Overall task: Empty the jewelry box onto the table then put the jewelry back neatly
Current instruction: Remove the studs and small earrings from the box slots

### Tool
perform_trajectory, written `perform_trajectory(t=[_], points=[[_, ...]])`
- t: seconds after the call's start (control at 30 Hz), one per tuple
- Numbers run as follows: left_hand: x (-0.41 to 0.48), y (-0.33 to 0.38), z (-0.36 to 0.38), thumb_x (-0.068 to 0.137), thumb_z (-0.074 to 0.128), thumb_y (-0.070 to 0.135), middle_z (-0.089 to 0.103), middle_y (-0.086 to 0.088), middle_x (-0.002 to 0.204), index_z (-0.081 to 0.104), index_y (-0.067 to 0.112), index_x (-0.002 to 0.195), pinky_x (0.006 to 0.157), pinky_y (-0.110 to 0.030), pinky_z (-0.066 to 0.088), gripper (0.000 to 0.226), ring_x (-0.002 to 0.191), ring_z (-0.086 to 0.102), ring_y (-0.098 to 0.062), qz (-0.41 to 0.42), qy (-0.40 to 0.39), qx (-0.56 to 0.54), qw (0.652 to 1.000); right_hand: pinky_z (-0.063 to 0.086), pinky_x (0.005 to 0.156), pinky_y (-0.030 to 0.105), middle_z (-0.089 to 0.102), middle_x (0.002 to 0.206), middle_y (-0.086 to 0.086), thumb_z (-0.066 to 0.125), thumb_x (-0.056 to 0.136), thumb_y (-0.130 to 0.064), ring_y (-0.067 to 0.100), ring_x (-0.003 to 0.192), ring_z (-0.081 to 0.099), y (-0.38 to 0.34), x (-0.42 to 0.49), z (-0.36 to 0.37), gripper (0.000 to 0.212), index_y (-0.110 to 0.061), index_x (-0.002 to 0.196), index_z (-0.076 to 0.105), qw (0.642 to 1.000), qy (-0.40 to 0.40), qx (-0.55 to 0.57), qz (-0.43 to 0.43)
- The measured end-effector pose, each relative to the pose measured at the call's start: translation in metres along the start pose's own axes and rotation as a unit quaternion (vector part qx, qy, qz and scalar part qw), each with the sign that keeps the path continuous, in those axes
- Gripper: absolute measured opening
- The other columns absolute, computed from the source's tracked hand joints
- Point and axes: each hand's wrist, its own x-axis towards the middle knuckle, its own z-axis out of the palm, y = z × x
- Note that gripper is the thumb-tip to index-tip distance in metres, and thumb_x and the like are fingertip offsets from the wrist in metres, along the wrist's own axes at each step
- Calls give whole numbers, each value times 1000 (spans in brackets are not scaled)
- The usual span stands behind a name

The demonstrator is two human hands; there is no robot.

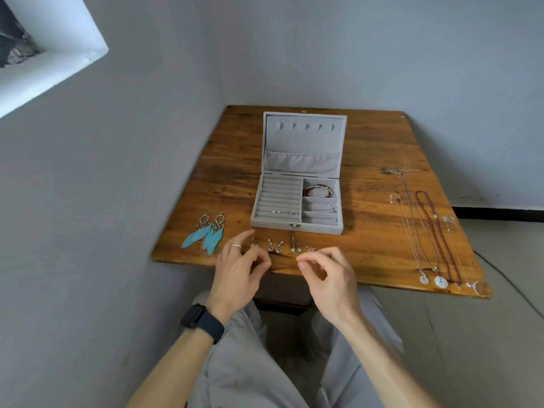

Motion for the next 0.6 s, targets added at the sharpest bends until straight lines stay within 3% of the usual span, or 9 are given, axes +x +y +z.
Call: perform_trajectory(t=[0.2,0.43,0.6], points=[[-8,-4,10,92,68,36,31,0,158,64,37,95,118,-50,14,5,148,16,-26,-30,-15,25,999,46,73,29,59,93,-8,76,86,-27,13,90,51,-8,-1,34,13,-27,99,78,996,-15,-79,-27],[-5,-7,8,92,65,42,30,5,158,64,40,94,116,-42,11,3,146,23,-18,-37,-15,18,999,35,70,31,61,89,-12,79,83,-32,12,88,54,-11,6,47,14,-38,96,78,993,-18,-114,7],[-7,-8,9,91,64,43,31,5,155,63,40,95,115,-37,11,5,145,24,-16,-36,-7,15,999,48,74,39,65,91,-9,81,82,-28,15,88,59,-10,6,48,18,-32,99,80,996,-13,-82,7]])
